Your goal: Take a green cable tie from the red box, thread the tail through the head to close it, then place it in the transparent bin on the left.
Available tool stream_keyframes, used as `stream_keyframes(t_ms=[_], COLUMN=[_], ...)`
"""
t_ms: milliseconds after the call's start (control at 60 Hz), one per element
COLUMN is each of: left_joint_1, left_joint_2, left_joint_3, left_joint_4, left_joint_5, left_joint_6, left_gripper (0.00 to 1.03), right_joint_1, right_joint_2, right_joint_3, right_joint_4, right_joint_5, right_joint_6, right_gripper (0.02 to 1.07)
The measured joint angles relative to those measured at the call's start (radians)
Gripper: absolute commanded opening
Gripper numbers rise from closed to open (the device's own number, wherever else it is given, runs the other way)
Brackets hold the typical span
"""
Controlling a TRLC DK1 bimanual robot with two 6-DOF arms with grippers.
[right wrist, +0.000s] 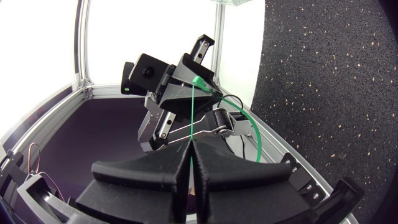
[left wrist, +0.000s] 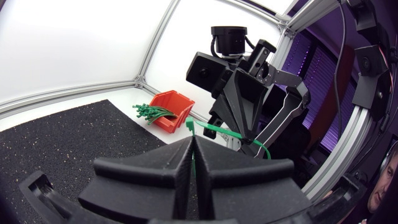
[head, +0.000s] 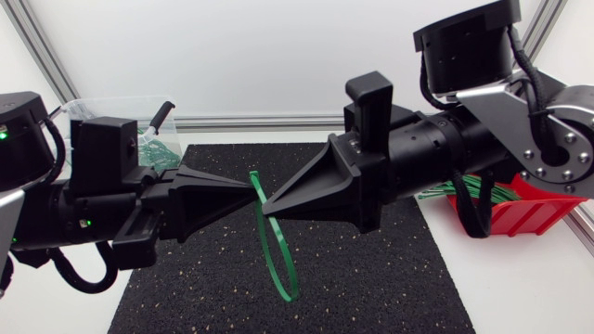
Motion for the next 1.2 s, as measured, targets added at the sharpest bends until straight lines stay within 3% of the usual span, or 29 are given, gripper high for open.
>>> stream_keyframes(t_ms=[667, 1200], left_joint_1=[-0.024, -0.227], left_joint_2=[-0.034, -0.145], left_joint_3=[0.0, -0.025], left_joint_4=[-0.008, -0.076], left_joint_5=[-0.035, -0.361], left_joint_6=[0.0, 0.107], left_gripper=[0.04, 0.04], right_joint_1=[-0.012, -0.012], right_joint_2=[0.0, 0.021], right_joint_3=[0.0, 0.005], right_joint_4=[0.0, -0.036], right_joint_5=[-0.011, -0.025], right_joint_6=[0.0, 0.0], right_gripper=[0.08, 0.08])
